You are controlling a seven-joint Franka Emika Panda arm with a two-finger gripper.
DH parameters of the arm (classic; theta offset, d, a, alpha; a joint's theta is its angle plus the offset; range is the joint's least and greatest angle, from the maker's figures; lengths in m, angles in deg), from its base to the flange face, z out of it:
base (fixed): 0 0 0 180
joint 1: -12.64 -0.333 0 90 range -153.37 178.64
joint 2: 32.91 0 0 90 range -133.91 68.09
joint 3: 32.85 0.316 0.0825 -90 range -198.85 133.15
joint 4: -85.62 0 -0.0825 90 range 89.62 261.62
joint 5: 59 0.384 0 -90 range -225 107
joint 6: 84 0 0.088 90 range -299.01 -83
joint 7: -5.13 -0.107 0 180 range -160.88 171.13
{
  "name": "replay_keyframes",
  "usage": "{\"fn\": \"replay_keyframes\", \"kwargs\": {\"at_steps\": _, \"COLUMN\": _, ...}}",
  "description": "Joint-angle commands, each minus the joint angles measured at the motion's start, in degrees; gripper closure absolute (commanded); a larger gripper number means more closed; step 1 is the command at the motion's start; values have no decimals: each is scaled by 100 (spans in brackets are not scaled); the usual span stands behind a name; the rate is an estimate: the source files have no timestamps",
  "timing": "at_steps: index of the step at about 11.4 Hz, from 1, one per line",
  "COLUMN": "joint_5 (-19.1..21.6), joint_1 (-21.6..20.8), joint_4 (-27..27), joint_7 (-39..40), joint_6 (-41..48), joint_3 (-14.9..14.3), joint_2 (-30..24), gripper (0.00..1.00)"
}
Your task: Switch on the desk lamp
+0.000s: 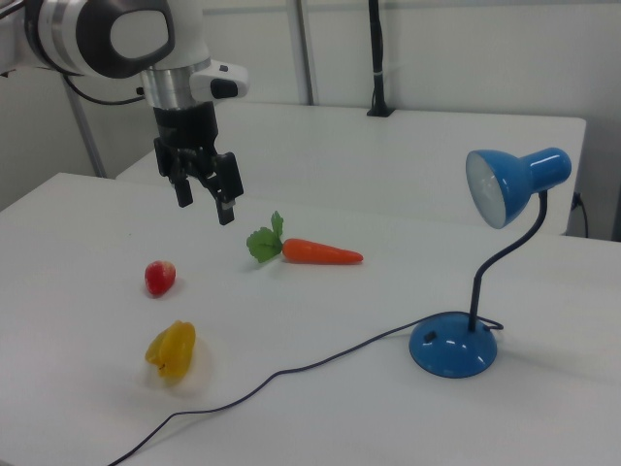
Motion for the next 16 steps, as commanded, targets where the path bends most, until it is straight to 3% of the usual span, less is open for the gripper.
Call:
{"fn": "replay_keyframes", "kwargs": {"at_steps": 1, "joint_5": 13, "joint_1": -103, "joint_4": -58, "joint_7": -95, "joint_6": 125, "joint_3": -274, "joint_2": -93, "gripper": 0}}
{"fn": "replay_keyframes", "kwargs": {"at_steps": 5, "joint_5": 67, "joint_1": -103, "joint_4": -67, "joint_7": -139, "joint_6": -120, "joint_3": -276, "joint_2": -50, "gripper": 0}}
{"fn": "replay_keyframes", "kwargs": {"at_steps": 11, "joint_5": 471, "joint_1": -94, "joint_4": -67, "joint_7": -509, "joint_6": -525, "joint_3": -372, "joint_2": -6, "gripper": 0}}
{"fn": "replay_keyframes", "kwargs": {"at_steps": 16, "joint_5": 445, "joint_1": -103, "joint_4": -40, "joint_7": -280, "joint_6": -385, "joint_3": -346, "joint_2": 12, "gripper": 0}}
